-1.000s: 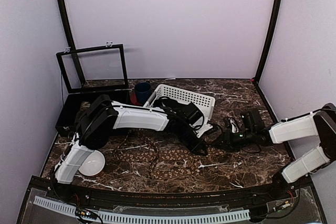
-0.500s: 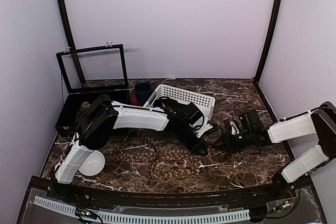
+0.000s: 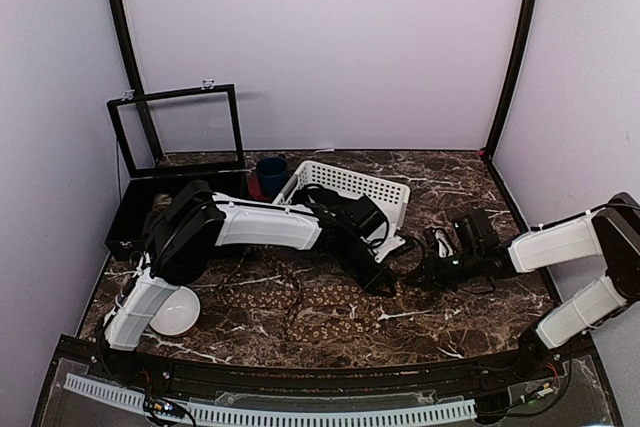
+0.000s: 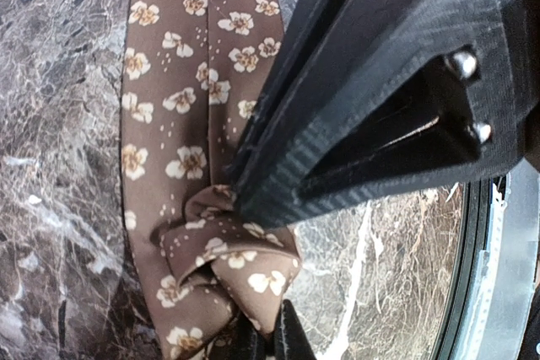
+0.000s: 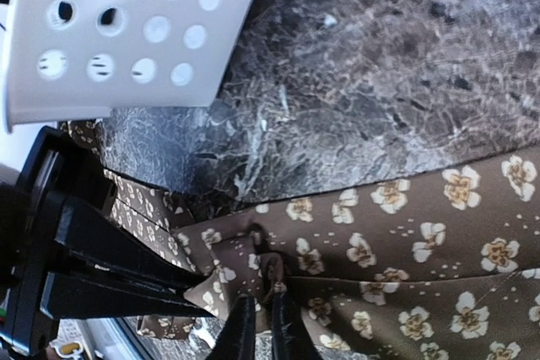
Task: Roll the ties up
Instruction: Flatten out the tie at the center of the board.
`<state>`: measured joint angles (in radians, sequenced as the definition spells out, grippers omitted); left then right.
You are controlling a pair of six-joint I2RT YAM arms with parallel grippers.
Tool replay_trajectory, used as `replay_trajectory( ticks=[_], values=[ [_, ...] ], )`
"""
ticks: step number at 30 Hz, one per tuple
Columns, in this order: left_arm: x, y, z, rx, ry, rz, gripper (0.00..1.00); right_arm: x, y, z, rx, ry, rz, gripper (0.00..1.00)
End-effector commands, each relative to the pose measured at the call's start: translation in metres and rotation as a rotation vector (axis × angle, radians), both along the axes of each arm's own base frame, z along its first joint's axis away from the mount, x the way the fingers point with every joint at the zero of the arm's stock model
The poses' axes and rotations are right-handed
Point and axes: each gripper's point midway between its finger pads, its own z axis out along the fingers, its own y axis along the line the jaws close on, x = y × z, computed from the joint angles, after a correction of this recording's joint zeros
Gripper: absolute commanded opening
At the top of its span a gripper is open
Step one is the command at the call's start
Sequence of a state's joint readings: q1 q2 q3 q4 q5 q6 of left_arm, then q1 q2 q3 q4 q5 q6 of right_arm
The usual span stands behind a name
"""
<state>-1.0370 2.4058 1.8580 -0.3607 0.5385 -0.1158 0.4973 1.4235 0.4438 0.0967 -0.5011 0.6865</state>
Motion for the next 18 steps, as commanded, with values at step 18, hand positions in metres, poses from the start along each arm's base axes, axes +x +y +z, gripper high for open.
replay_trajectory(
  ticks=[18],
  values=[
    [-0.0085, 0.0143, -0.0273, 0.081, 0.024, -0.003, 0.0, 0.0078, -0.0097, -0.0048, -0.112, -0.036, -0.006, 0.18]
  ],
)
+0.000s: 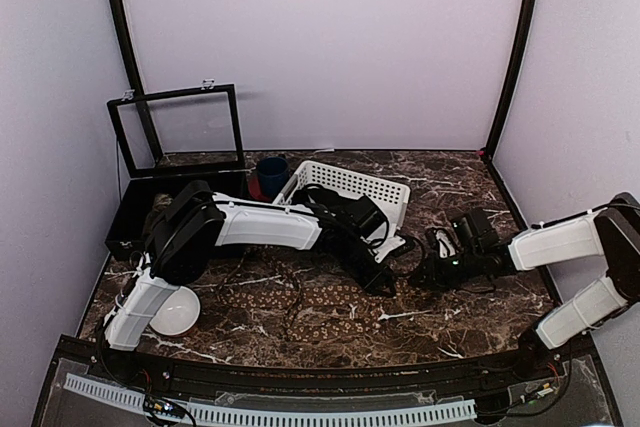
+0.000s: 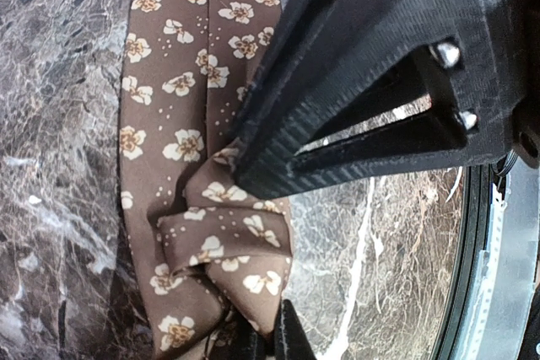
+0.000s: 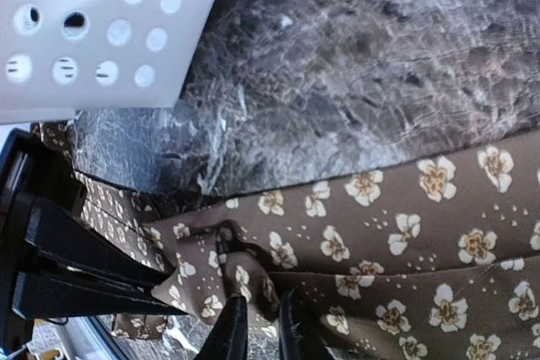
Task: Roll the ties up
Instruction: Flatten out the tie at the center of the board.
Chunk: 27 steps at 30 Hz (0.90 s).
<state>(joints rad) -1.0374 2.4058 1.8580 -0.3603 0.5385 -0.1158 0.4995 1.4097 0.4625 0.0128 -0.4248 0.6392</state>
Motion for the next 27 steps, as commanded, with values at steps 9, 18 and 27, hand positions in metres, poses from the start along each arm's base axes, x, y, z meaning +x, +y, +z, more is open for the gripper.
replay_trajectory(
  ticks=[9, 18, 27],
  values=[
    [-0.01, 0.012, -0.027, 0.068, 0.028, -0.009, 0.0, 0.006, 0.004, 0.003, -0.114, -0.041, 0.031, 0.22],
    [-0.012, 0.013, -0.028, 0.063, 0.034, -0.015, 0.0, 0.001, 0.007, -0.014, -0.283, -0.052, 0.063, 0.22],
    [-0.012, 0.012, -0.028, 0.055, 0.034, -0.02, 0.0, -0.015, -0.018, -0.048, -0.532, -0.043, 0.086, 0.14]
  ],
)
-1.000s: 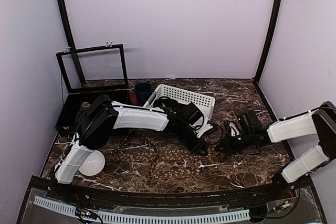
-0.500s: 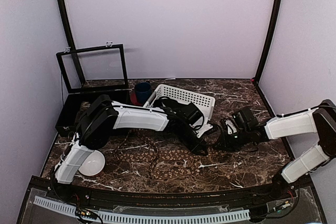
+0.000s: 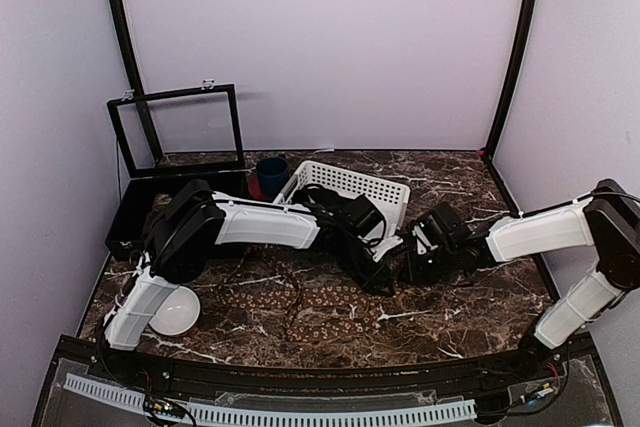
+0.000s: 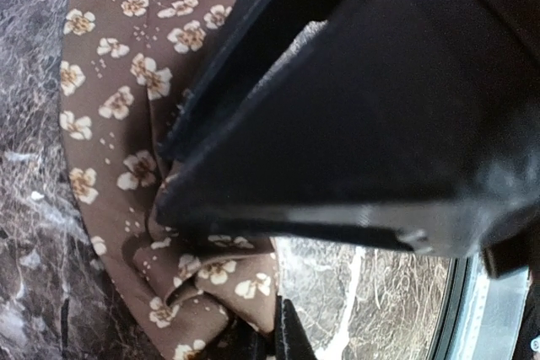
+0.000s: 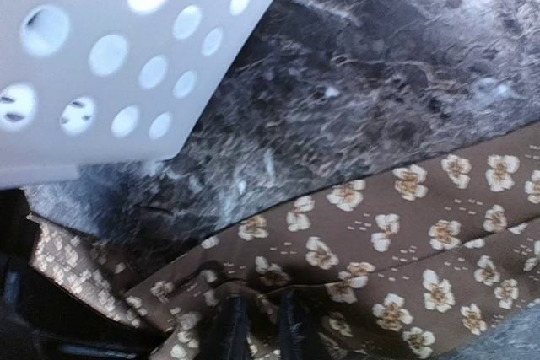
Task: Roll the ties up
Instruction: Flatten out the tie at the center of the board.
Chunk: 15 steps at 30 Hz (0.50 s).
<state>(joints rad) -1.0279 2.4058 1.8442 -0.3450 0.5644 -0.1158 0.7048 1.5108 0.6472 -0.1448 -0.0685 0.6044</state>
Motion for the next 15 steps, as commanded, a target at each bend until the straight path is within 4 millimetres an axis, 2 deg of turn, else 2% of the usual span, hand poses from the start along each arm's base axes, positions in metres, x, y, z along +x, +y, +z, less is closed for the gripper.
replay_trajectory(
  ticks=[1, 3, 7, 11, 13, 15],
  values=[
    [-0.013, 0.01, -0.027, 0.067, 0.016, -0.017, 0.0, -0.033, -0.04, -0.047, -0.253, 0.085, 0.015, 0.1],
    [-0.013, 0.011, -0.028, 0.066, 0.018, -0.017, 0.0, -0.037, -0.045, -0.051, -0.269, 0.088, 0.013, 0.01],
    [-0.013, 0.011, -0.028, 0.069, 0.018, -0.017, 0.0, -0.044, -0.047, -0.054, -0.255, 0.104, 0.015, 0.0],
    [-0.012, 0.011, -0.025, 0.066, 0.011, -0.014, 0.0, -0.036, -0.039, -0.032, -0.195, 0.052, -0.001, 0.0],
    [-0.01, 0.011, -0.022, 0.064, 0.005, -0.009, 0.05, -0.03, -0.036, -0.017, -0.17, 0.015, -0.016, 0.0],
    [-0.009, 0.01, -0.015, 0.053, -0.007, -0.005, 0.14, -0.024, -0.034, -0.003, -0.149, -0.022, -0.03, 0.0]
  ],
)
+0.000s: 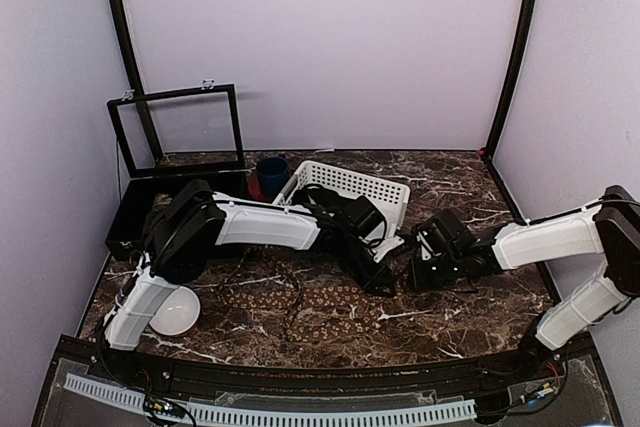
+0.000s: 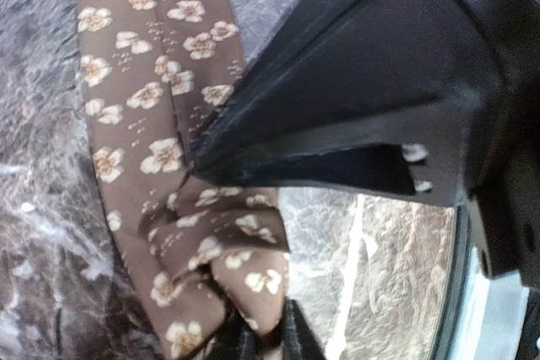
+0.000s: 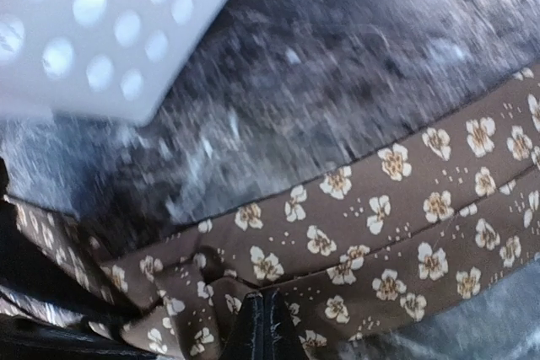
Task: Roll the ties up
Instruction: Flatten out the tie at the center of the board.
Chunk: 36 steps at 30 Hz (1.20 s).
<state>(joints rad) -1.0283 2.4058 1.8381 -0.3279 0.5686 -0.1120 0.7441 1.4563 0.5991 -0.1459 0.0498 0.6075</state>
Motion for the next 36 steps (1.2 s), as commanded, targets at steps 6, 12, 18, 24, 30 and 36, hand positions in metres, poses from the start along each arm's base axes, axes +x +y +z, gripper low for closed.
replay_trajectory(
  ticks=[6, 12, 18, 24, 30, 36],
  values=[
    [-0.005, 0.011, 0.01, 0.018, -0.044, 0.013, 0.41, -0.016, -0.026, 0.016, -0.064, 0.005, -0.045, 0.0],
    [-0.004, 0.013, 0.025, 0.001, -0.064, 0.018, 0.51, -0.012, -0.037, 0.021, -0.044, -0.019, -0.089, 0.0],
    [-0.002, 0.025, 0.032, -0.019, -0.057, 0.041, 0.61, 0.001, -0.048, 0.028, -0.014, -0.051, -0.124, 0.0],
    [-0.002, 0.033, 0.04, -0.047, -0.048, 0.034, 0.73, 0.014, -0.052, 0.037, 0.038, -0.087, -0.138, 0.0],
    [0.005, 0.041, 0.058, -0.111, -0.062, 0.046, 0.81, 0.024, -0.065, 0.038, 0.04, -0.108, -0.161, 0.0],
    [0.001, 0.045, 0.055, -0.104, -0.065, 0.002, 0.8, 0.035, -0.065, 0.034, 0.081, -0.108, -0.157, 0.0]
  ],
)
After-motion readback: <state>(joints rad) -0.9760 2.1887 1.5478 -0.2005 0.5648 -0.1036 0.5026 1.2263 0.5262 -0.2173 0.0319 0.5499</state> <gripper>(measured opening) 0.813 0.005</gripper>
